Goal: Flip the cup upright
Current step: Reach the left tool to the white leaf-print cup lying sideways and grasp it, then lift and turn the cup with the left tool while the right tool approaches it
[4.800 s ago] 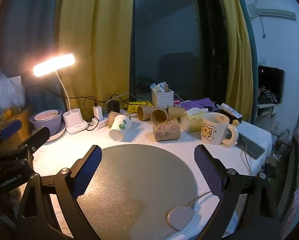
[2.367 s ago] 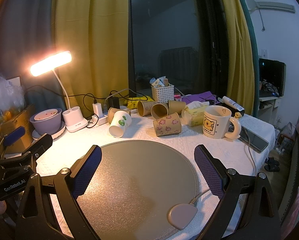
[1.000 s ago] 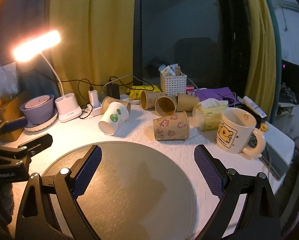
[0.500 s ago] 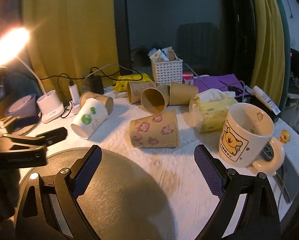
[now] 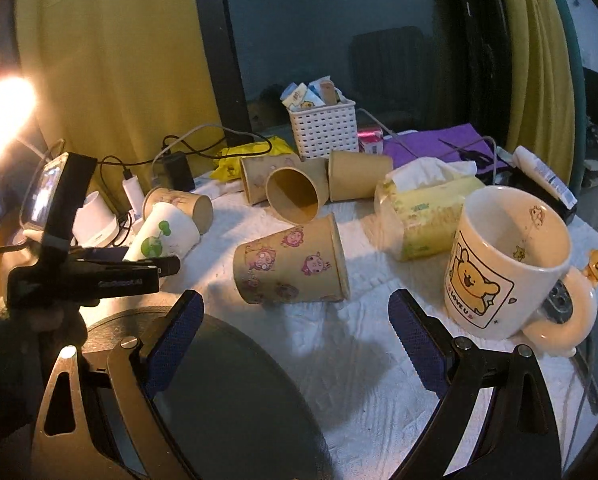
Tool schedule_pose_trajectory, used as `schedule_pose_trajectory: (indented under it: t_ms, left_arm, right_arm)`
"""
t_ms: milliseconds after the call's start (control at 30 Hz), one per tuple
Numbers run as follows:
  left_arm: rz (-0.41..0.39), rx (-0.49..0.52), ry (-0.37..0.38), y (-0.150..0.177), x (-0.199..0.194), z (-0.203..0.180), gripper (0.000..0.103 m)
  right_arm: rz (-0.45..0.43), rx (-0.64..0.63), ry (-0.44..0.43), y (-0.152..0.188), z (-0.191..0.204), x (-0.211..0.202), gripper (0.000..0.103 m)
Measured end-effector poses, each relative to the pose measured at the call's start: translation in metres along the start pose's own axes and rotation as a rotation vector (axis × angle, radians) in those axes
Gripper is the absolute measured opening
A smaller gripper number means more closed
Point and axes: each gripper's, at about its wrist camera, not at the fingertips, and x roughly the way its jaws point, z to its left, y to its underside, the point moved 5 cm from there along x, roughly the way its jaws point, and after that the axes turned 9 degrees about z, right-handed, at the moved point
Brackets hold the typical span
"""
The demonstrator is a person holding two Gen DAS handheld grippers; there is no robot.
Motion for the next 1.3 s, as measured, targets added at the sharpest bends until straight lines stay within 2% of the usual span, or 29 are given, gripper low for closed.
schedule_pose_trajectory:
  t_ms: [67,267,467,600,767,867,967,1067,1167,1300]
  left_arm:
    - [0.024,0.003,0.017,0.004,0.005,-0.001,0.056]
    - [-0.015,0.011,0.046,0.014,-0.007,-0.001,0.056]
    - [-0.107,0.046,0.082,0.033,-0.051,-0.001,0.056]
    - [-0.182,0.083,0.082,0.066,-0.089,-0.006,0.056]
    - [-0.225,0.114,0.115,0.110,-0.119,-0.016,0.056]
    - [-0.256,0.146,0.124,0.137,-0.130,-0.020,0.056]
    - [-0.319,0.201,0.098,0.163,-0.143,-0.023,0.056]
    - [-0.366,0.257,0.115,0.185,-0.155,-0.026,0.056]
    - [-0.420,0.310,0.125,0.200,-0.165,-0.030,0.056]
    - [-0.468,0.358,0.145,0.218,-0.174,-0.036,0.056]
  right_arm:
    - [-0.001,0.001,0.004,0.001,0.000,-0.001,0.096]
    - [-0.013,-0.002,0.020,0.006,0.006,-0.013,0.096]
    - [-0.033,-0.003,0.028,0.015,0.019,-0.031,0.096]
    - [-0.049,-0.017,0.028,0.024,0.031,-0.048,0.096]
    - [-0.058,-0.018,0.018,0.040,0.046,-0.069,0.096]
    - [-0.071,-0.011,-0.004,0.050,0.056,-0.086,0.096]
    - [-0.087,-0.015,-0.026,0.058,0.067,-0.104,0.096]
    - [-0.093,-0.019,-0.063,0.065,0.082,-0.121,0.096]
    - [-0.094,-0.012,-0.138,0.071,0.098,-0.136,0.096]
    - [-0.091,0.001,-0.192,0.075,0.112,-0.148,0.096]
